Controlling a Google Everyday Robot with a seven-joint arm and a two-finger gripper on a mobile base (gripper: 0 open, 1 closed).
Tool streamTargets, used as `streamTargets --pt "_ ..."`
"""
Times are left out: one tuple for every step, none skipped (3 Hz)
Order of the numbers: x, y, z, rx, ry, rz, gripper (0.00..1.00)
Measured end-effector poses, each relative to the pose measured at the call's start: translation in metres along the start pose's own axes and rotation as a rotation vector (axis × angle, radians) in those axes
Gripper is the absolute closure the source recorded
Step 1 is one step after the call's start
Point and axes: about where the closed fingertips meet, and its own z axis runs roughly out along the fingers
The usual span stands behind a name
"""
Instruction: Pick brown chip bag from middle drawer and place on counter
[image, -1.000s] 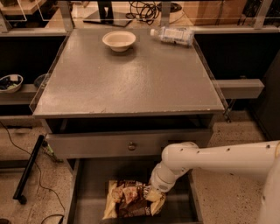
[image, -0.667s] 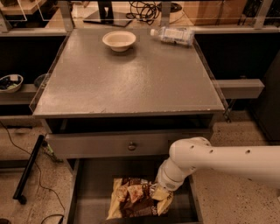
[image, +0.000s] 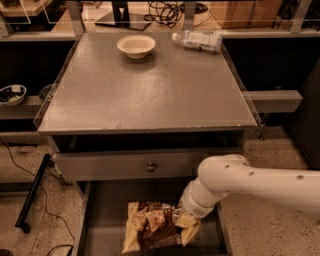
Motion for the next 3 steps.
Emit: streamTargets --pt "0.003 0.008 -0.031 0.04 -0.006 -0.006 1.0" --pt "0.007 0.02 -0.066 0.091 -0.014 -0.005 1.0" --pt "0.005 0.032 -0.108 0.165 -0.03 -0.024 1.0"
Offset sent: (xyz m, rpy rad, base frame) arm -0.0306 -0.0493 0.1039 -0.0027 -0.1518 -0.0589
